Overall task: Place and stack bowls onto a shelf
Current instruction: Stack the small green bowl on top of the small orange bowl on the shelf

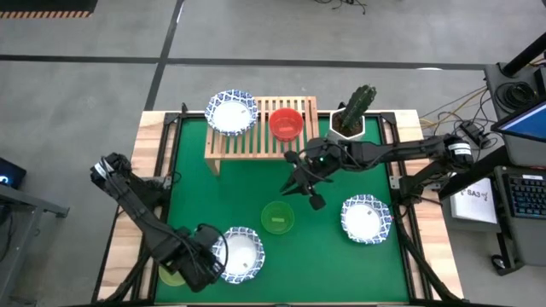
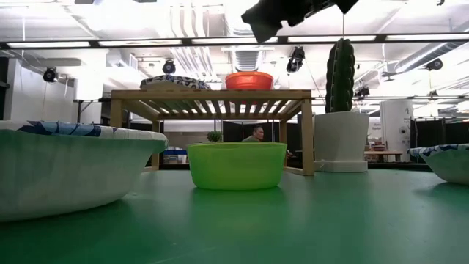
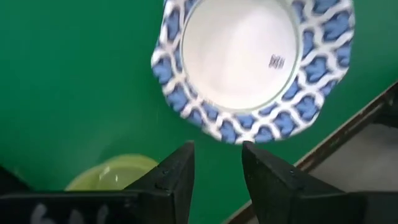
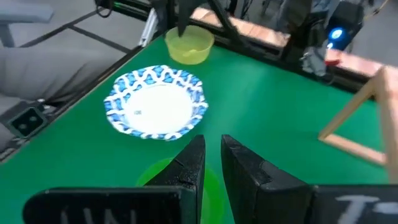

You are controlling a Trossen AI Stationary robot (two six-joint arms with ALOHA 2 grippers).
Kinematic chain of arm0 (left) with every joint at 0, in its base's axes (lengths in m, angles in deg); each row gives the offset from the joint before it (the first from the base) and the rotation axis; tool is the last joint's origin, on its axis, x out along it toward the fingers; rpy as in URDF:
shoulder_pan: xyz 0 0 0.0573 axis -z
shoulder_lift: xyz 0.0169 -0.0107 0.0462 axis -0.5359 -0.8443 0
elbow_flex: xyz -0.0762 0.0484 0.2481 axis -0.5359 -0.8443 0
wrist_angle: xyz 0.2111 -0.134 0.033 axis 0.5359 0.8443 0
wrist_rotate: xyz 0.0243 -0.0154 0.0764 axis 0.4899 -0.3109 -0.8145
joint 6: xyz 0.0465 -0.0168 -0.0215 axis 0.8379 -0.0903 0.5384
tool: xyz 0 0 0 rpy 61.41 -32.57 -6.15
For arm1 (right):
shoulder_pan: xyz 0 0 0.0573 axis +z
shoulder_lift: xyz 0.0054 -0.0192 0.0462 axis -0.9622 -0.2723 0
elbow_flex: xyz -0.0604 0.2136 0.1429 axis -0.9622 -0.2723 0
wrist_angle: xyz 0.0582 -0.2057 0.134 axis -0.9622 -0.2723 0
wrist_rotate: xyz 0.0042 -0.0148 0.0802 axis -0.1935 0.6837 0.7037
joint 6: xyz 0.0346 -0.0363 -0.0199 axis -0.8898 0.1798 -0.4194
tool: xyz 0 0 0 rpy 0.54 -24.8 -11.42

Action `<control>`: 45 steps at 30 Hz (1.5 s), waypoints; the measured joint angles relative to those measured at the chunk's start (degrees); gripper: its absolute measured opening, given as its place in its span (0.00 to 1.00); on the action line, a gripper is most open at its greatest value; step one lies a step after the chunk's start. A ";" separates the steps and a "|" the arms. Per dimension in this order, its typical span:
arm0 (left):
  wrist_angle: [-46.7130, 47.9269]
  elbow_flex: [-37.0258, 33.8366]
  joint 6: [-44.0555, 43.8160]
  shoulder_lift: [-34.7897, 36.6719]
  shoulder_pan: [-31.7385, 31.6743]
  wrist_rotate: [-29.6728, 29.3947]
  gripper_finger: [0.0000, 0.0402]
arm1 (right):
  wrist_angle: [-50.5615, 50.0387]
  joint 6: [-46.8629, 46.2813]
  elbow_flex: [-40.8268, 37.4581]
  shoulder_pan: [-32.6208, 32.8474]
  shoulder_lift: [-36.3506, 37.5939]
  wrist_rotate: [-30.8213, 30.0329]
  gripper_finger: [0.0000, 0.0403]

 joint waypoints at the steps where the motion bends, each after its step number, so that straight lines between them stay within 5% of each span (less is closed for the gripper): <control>1: -0.17 0.00 0.59 0.01 -0.27 -1.05 0.28 | -0.46 -0.74 0.27 0.43 0.00 -0.26 0.11; 7: -0.41 0.00 8.00 0.04 -0.60 -4.16 0.26 | -5.24 -7.47 5.52 2.28 0.12 -1.12 0.11; 16: -0.56 -0.02 12.81 0.04 -0.54 -11.56 0.25 | -20.47 -13.12 12.17 5.58 0.00 -10.45 0.11; 30: -0.41 -0.04 25.12 0.07 -0.58 -20.04 0.33 | -22.01 -17.72 12.03 9.35 -0.28 -11.17 0.15; 35: 2.02 -0.05 31.98 0.23 -0.97 -21.49 0.38 | -21.62 -18.05 12.03 13.63 -0.28 -21.98 0.25; 45: 2.82 -0.09 47.67 3.74 -0.70 -43.22 0.33 | -21.98 -22.15 14.28 18.34 -6.99 -25.96 0.32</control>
